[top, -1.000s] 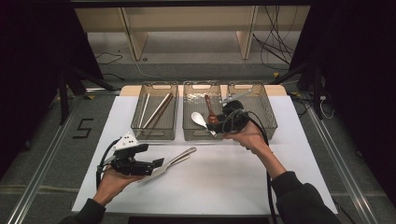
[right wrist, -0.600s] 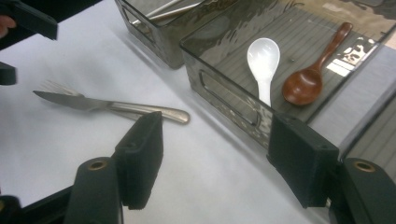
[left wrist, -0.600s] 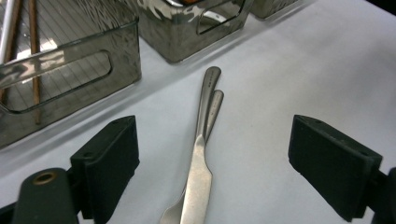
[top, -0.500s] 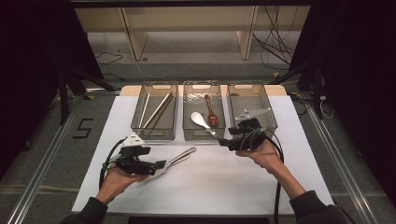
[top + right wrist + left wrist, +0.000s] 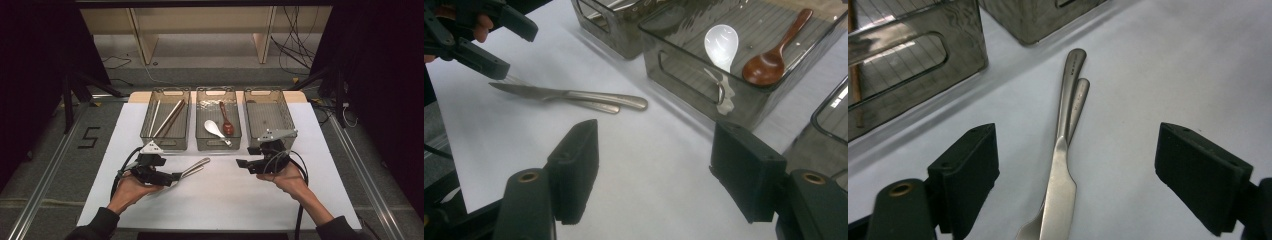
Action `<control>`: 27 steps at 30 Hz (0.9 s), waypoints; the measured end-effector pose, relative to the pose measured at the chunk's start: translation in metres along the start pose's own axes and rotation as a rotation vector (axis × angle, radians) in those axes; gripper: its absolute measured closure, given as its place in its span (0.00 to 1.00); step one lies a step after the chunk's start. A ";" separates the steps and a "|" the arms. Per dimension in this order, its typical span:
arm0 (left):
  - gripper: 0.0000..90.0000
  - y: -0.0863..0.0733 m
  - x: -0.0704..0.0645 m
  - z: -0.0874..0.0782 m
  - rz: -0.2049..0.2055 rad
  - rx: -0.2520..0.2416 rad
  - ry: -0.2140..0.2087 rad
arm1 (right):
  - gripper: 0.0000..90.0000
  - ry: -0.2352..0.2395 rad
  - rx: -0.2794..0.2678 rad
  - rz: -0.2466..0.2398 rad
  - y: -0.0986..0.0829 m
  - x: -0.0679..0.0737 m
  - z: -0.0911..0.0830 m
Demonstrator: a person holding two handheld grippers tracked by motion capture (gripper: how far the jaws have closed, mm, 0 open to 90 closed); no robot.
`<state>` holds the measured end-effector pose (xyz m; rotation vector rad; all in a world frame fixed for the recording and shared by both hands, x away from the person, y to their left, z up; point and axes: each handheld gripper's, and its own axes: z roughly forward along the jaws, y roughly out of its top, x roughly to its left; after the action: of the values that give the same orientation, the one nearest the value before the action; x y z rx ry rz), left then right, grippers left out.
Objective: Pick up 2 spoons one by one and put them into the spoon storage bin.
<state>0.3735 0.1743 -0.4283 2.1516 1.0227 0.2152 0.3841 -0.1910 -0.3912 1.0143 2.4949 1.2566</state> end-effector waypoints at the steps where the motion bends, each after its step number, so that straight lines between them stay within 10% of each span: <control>1: 0.19 0.001 0.000 0.002 0.002 0.007 0.006 | 0.41 0.001 0.001 0.004 -0.001 0.001 -0.001; 27: 0.27 0.012 0.006 0.040 0.038 0.198 0.018 | 0.32 -0.027 -0.052 0.029 -0.027 0.016 -0.017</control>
<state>0.4015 0.1520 -0.4496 2.3522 1.0508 0.1569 0.3508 -0.2027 -0.3991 1.0513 2.4236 1.2998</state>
